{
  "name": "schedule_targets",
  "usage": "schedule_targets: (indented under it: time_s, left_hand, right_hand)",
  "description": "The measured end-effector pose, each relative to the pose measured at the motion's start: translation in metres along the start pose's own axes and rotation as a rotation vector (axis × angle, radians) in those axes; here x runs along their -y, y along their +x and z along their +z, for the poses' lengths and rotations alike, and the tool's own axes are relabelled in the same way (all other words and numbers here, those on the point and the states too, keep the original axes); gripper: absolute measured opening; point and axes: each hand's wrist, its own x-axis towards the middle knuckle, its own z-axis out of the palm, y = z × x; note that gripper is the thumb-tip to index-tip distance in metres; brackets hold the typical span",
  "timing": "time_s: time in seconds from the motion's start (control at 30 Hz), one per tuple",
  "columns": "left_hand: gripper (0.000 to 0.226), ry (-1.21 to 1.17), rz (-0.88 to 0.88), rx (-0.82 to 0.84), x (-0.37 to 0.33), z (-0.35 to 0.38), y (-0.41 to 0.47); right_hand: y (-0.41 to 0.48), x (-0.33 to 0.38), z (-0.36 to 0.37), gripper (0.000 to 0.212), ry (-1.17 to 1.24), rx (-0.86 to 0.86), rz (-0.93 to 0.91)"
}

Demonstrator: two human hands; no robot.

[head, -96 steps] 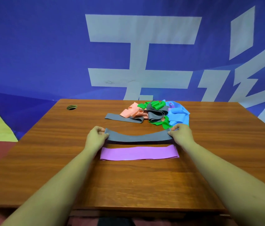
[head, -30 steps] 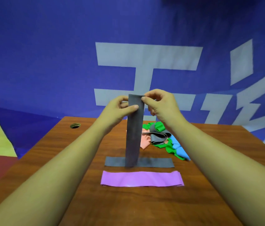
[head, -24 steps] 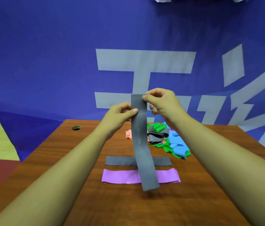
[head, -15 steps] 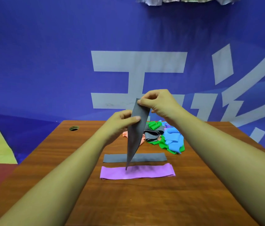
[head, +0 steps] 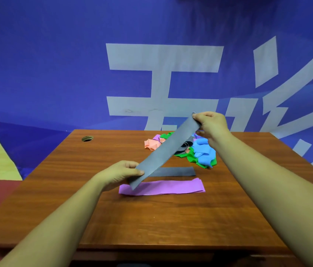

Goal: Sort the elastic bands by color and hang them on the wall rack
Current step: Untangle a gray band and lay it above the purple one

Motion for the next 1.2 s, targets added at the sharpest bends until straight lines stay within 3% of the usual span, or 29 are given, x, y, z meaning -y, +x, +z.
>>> schedule_targets:
  time_s: [0.23,0.47,0.6,0.73,0.83,1.03,1.2]
  left_hand:
    - [0.016,-0.199,-0.019,-0.432,0.032,-0.027,0.009]
    - [0.026,0.015,0.040,-0.681,0.042,-0.029,0.022]
    - [0.023,0.196,0.033,-0.710,0.053,-0.034,0.034]
    - [0.021,0.343,0.050,-0.763,0.061,-0.039,0.048]
    - [0.020,0.460,0.060,-0.779,0.070,-0.042,0.055]
    - [0.024,0.698,0.031,-0.721,0.080,-0.044,0.068]
    - [0.022,0.700,0.022,-0.764,0.083,-0.045,0.073]
  right_hand:
    - [0.007,-0.067,-0.022,0.022,0.013,-0.095,0.191]
    - [0.007,-0.131,-0.026,0.010,-0.237,-0.087,0.321]
    - [0.012,-0.153,-0.025,0.023,-0.420,-0.090,0.234]
    - [0.021,-0.164,-0.018,0.011,-0.621,-0.093,0.104]
    - [0.028,-0.171,-0.010,0.017,-0.711,-0.096,0.014]
    - [0.043,-0.200,-0.011,0.017,-0.899,0.042,-0.012]
    - [0.044,-0.207,-0.013,0.017,-0.911,0.047,-0.092]
